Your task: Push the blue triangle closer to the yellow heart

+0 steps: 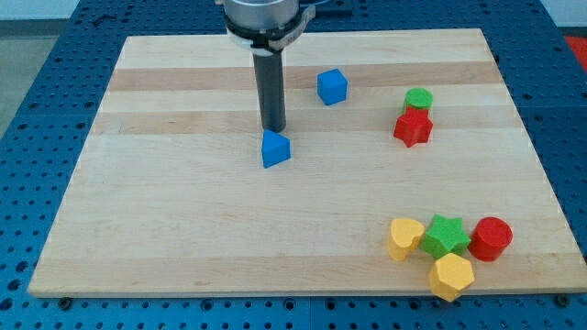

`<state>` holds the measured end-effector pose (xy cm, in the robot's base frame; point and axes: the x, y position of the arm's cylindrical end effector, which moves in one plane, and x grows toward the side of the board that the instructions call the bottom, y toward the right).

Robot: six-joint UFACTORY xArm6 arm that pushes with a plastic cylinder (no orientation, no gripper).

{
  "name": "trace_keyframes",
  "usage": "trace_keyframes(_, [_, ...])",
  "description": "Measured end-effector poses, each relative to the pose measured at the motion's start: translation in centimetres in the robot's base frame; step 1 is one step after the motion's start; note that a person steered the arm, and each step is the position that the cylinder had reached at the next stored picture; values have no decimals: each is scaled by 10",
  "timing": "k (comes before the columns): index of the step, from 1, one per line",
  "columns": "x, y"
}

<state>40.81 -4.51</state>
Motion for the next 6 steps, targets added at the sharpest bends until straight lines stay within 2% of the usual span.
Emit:
trace_keyframes(2, [38,44])
trace_keyframes(3, [33,32])
trace_keyframes(5, [-25,-73])
trace_keyframes(6, [-18,-111])
